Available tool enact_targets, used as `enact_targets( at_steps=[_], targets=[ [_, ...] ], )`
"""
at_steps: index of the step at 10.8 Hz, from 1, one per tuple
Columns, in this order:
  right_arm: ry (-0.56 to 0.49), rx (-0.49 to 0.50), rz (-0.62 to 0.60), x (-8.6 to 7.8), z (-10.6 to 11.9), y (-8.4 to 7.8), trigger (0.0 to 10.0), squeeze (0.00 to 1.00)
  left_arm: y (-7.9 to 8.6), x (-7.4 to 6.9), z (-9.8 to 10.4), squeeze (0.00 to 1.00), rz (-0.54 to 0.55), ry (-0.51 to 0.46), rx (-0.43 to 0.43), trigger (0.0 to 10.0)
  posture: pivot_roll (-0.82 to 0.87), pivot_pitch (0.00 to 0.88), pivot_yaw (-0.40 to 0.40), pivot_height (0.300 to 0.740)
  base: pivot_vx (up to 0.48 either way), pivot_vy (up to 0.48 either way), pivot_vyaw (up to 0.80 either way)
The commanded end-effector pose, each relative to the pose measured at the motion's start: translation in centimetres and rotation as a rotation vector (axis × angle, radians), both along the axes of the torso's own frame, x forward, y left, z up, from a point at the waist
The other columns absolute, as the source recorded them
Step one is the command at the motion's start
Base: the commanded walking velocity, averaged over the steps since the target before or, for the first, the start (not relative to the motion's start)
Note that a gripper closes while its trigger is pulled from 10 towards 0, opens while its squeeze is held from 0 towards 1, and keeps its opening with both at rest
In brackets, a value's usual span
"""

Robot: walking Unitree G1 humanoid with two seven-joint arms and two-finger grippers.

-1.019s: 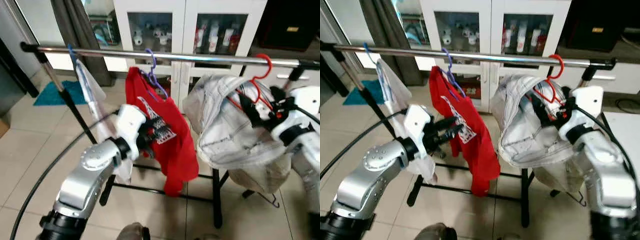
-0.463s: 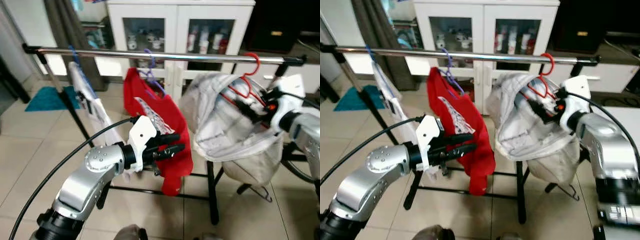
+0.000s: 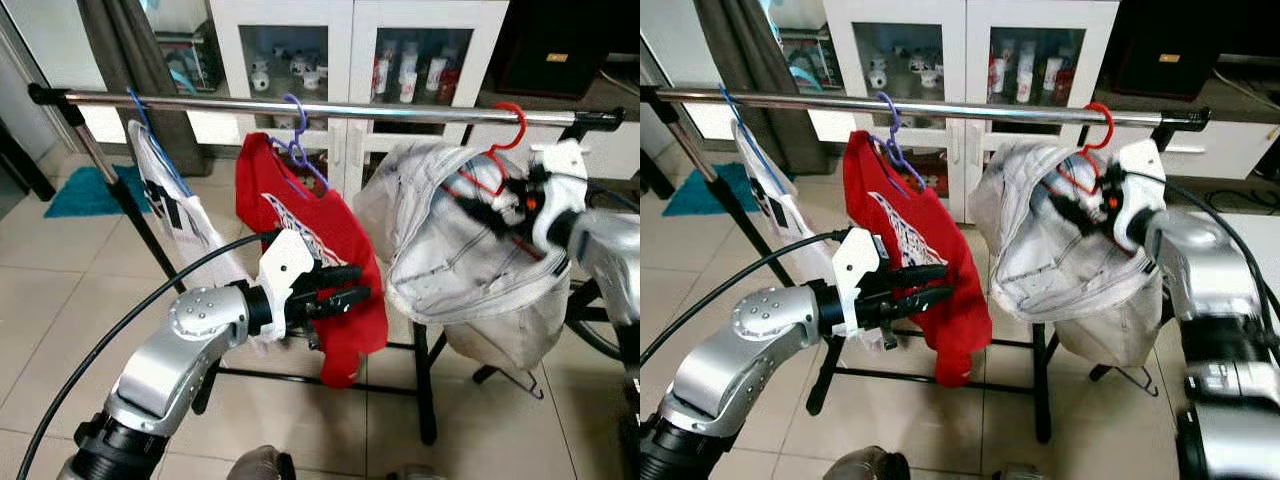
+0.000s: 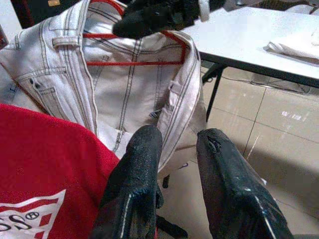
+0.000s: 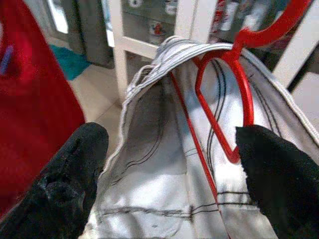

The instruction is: Hang hanger

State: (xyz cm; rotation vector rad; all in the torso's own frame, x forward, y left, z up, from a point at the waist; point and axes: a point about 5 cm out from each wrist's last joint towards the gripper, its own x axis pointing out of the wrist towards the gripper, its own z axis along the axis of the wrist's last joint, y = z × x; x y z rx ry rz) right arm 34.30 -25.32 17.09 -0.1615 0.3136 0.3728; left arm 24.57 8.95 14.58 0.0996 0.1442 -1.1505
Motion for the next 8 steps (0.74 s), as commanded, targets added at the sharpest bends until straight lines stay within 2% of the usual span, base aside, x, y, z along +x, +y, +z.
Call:
enact_targets(
  at_steps=[1, 3, 4, 5, 6, 8],
  targets=[
    [-0.026, -0.010, 0.007, 0.4, 0.6, 0.2, 10.0, 0.00, 0.1, 0.1, 0.2, 0.00, -0.003, -0.010, 0.003, 10.0, -0.10, 0.000, 0.049, 0.740, 0.000, 0.000, 0.00],
    [-0.018, -0.024, 0.015, 1.1, 0.7, 0.0, 10.0, 0.00, 0.1, 0.2, 0.2, 0.00, -0.003, -0.010, 0.004, 10.0, -0.10, 0.000, 0.047, 0.740, 0.000, 0.000, 0.00],
    [0.018, -0.016, 0.030, 1.4, 0.0, 0.1, 10.0, 0.00, 0.0, 0.2, 0.1, 0.00, -0.005, -0.009, 0.003, 10.0, -0.10, 0.000, 0.047, 0.740, 0.000, 0.000, 0.00],
    [0.047, -0.038, 0.004, 1.6, -0.6, -0.2, 9.1, 0.00, 0.0, 0.2, 0.1, 0.00, -0.008, -0.009, 0.004, 10.0, -0.10, 0.000, 0.047, 0.740, 0.000, 0.000, 0.00],
    [0.034, -0.024, -0.017, 1.9, -0.3, -0.5, 10.0, 0.00, 0.0, 0.2, 0.2, 0.00, -0.009, -0.012, 0.006, 10.0, -0.10, 0.000, 0.048, 0.740, 0.000, 0.000, 0.00],
    [0.012, -0.013, -0.007, 1.9, 0.7, -1.5, 10.0, 0.00, -0.1, 0.2, 0.2, 0.00, -0.007, -0.010, 0.008, 10.0, -0.09, 0.000, 0.043, 0.740, 0.000, 0.000, 0.00]
  ],
)
